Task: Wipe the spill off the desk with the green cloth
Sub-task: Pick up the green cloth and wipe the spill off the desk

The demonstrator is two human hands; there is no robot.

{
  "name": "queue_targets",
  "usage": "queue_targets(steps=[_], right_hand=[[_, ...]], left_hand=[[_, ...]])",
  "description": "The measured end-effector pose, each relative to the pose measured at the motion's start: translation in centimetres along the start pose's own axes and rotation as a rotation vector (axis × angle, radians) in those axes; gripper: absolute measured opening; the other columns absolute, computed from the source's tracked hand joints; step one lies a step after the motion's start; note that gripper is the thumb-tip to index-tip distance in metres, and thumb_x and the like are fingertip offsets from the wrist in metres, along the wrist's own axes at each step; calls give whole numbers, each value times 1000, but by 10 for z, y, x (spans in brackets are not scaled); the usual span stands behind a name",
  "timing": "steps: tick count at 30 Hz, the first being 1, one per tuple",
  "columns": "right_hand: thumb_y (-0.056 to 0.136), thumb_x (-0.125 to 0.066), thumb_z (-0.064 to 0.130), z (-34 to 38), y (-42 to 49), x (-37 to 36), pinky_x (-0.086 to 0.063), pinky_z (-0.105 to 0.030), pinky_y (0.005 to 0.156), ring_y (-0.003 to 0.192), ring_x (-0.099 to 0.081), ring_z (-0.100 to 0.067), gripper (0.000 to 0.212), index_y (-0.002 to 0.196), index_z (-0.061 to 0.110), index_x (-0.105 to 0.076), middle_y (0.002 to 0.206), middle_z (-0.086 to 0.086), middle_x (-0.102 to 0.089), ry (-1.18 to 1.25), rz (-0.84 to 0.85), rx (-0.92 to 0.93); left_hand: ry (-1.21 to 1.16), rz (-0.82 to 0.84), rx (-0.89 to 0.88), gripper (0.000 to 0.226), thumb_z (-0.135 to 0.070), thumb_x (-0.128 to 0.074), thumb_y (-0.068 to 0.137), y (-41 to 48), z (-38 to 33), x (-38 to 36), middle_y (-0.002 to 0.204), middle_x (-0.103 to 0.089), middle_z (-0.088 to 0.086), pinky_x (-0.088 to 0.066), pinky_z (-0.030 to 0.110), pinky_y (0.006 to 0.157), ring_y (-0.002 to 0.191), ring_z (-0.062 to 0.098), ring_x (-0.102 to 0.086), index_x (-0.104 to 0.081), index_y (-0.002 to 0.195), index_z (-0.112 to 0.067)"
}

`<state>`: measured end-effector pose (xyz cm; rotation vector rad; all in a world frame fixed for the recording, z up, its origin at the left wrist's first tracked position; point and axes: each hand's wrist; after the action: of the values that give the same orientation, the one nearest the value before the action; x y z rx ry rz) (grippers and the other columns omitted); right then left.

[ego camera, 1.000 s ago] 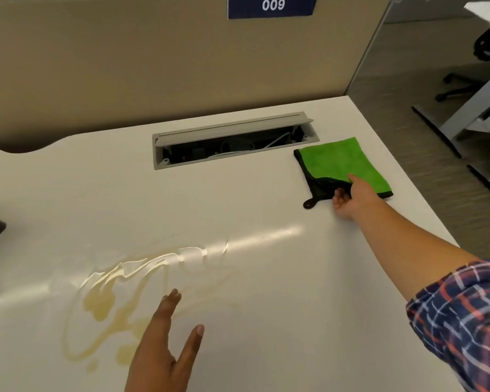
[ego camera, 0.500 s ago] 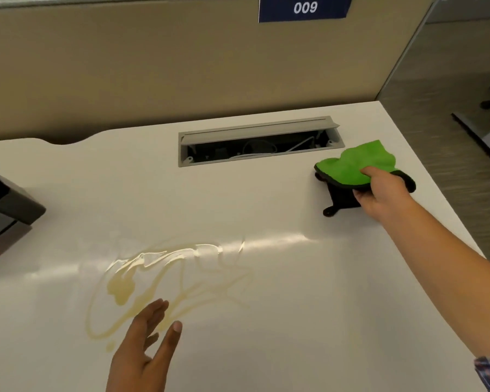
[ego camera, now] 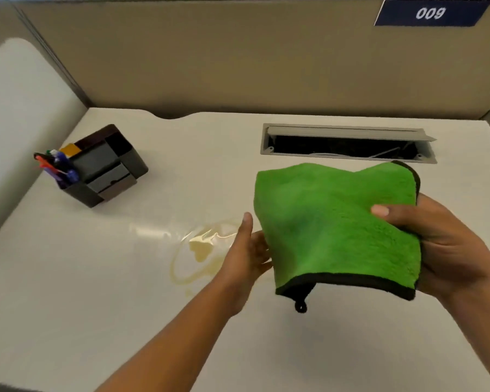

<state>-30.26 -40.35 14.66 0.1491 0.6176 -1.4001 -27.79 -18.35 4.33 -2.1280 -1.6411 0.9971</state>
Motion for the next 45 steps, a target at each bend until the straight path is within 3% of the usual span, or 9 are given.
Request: queue_targets(steps=[5, 9, 15, 17, 24, 29, 34, 41, 45], right_hand=[[67, -71, 15, -29, 13, -57, -61, -35, 76, 103, -74, -29, 41, 107, 17, -78, 114, -11, -76, -67, 166, -40], [65, -77, 18, -53, 11, -67, -61, -32, 74, 103, -73, -29, 41, 106, 23, -78, 115, -9, -76, -234, 55, -121], [70, -77, 15, -118, 3, -84, -62, -36, 69, 104, -73, -29, 40, 110, 17, -77, 119, -11, -75, -22, -152, -296], [54, -91, 11, -137, 2, -96, -62, -44, 69, 101, -74, -33, 53, 106, 11, -79, 117, -16, -74, 152, -146, -394], [70, -65, -3, -179, 1, -112, -62, -42, 68, 101, -73, -36, 47, 116, 7, -71, 117, -18, -74, 17, -223, -339], [66, -69, -8, -222, -8, -113, -63, -38, 70, 102, -73, -33, 62, 124, 11, -61, 116, -14, -75, -155, -224, -395], [67, -72, -7, -237, 0, -93, -62, -36, 73, 105, -72, -30, 64, 125, 19, -61, 119, -9, -75, -230, -278, -345], [78, -80, 25, -259, 15, -77, -48, -40, 92, 123, -57, -30, 73, 142, 22, -45, 144, -4, -55, -1363, -606, -164], [72, -65, 72, -291, 50, -117, -24, -49, 118, 150, -24, -33, 94, 152, 40, -26, 164, -1, -26, -1520, -273, -35]], left_hand=[[-576, 35, 57, 47, -49, -43, 96, -15, 23, 21, 131, -63, 10, -51, 46, 94, 119, 28, -60, -65, 124, -18], [-774, 388, 96, 98, -81, -44, 75, -40, 18, 49, 156, -28, 9, -11, 59, 117, 143, 35, -25, -35, 147, -15], [-831, 575, -69, 93, -79, -47, 76, -72, 11, 95, 146, -45, 20, -28, 60, 109, 134, 40, -40, -45, 142, -13], [-765, 509, -75, 75, -67, -48, 83, -78, 3, 112, 131, -61, 17, -38, 55, 104, 122, 35, -54, -57, 132, -11], [-158, 189, 77, 55, -20, -79, 76, -99, 1, 195, 122, -67, 16, -53, 43, 93, 112, 33, -64, -59, 126, -10], [132, 12, 59, 75, 4, -83, 65, -113, 33, 225, 115, -71, 6, -55, 46, 90, 105, 25, -68, -52, 129, -19], [170, 191, -15, 105, 17, -75, 66, -104, 41, 244, 131, -62, -1, -53, 47, 92, 118, 22, -60, -35, 142, -43], [864, -399, -232, 91, -21, -81, 72, -72, 39, 292, 141, -50, -2, -40, 34, 104, 129, 16, -45, -30, 148, -25], [1047, -628, -391, 69, -41, -66, 85, -38, 29, 329, 148, -44, 3, -33, 35, 108, 134, 21, -41, -38, 143, -18]])
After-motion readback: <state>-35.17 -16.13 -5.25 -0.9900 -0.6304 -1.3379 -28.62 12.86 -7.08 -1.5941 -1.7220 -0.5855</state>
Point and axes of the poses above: each hand's wrist, its own y-axis towards the middle knuckle, its own x-axis out of the back of the hand, z = x × y
